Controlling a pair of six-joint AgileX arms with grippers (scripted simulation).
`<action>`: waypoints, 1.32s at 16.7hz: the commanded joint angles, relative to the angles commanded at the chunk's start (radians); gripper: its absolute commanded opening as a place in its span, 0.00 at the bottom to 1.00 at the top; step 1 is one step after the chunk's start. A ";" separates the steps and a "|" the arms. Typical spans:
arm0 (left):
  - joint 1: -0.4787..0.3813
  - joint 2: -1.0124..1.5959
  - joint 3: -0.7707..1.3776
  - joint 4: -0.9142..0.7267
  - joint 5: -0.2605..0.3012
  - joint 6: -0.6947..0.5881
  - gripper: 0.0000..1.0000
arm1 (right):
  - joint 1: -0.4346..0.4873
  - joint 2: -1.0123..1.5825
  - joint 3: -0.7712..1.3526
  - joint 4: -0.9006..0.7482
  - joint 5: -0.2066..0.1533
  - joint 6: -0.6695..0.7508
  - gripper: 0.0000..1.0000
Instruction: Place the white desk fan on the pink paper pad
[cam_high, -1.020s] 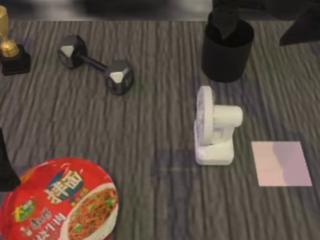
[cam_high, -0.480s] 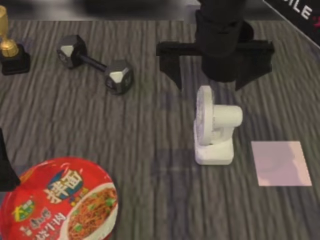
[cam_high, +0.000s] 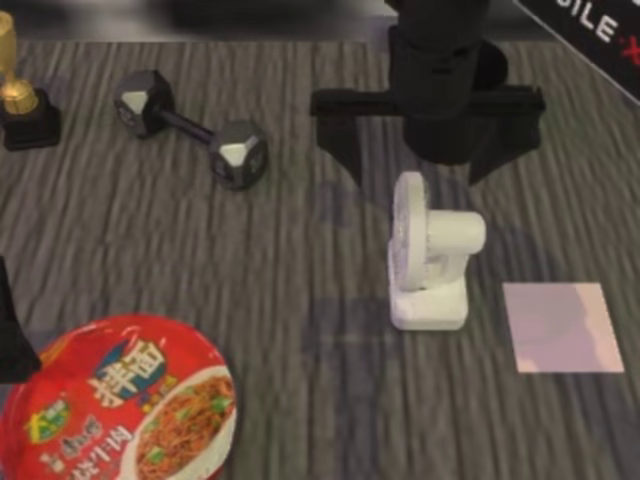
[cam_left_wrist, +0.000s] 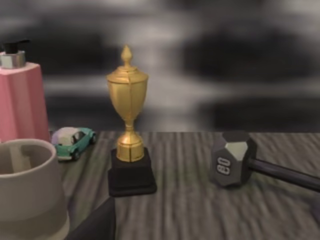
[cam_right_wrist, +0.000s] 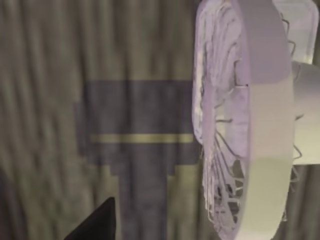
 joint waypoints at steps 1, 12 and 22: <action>0.000 0.000 0.000 0.000 0.000 0.000 1.00 | 0.001 -0.006 -0.024 0.021 0.000 -0.001 1.00; 0.000 0.000 0.000 0.000 0.000 0.000 1.00 | 0.006 -0.064 -0.303 0.235 -0.001 0.004 1.00; 0.000 0.000 0.000 0.000 0.000 0.000 1.00 | 0.006 -0.064 -0.303 0.235 -0.001 0.004 0.25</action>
